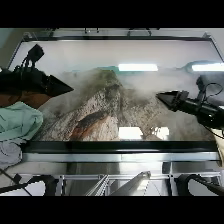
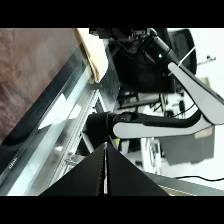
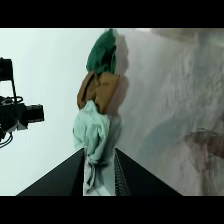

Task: Fold the shirts.

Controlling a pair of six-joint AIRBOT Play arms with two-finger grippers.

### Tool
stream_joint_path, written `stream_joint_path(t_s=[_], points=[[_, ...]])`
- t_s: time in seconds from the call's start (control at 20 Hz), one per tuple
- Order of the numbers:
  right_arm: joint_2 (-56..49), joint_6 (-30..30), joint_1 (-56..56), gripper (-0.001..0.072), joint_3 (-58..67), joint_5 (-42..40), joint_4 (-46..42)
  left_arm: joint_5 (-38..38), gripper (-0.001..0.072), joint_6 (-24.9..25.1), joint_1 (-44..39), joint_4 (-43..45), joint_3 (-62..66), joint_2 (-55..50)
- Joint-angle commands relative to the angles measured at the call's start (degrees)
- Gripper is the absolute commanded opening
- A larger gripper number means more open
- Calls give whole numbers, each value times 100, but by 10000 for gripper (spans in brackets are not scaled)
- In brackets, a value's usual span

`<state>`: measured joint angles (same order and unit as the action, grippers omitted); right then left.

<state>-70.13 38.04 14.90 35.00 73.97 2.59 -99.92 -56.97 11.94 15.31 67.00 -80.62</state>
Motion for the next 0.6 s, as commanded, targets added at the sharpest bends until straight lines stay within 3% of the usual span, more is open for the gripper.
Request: stream_joint_path(t_s=[0.0, 0.15, 0.55], points=[[-28, -76, -498, 227, -70, -144, 114, 133, 16, 170, 450, -28, -1180, 625], [-31, 267, -509, 228, -72, 291, 155, 133, 16, 166, 605, -35, -1434, 748], [-31, 247, -509, 228, -72, 295, 160, 203, 16, 162, 605, -35, -1436, 745]])
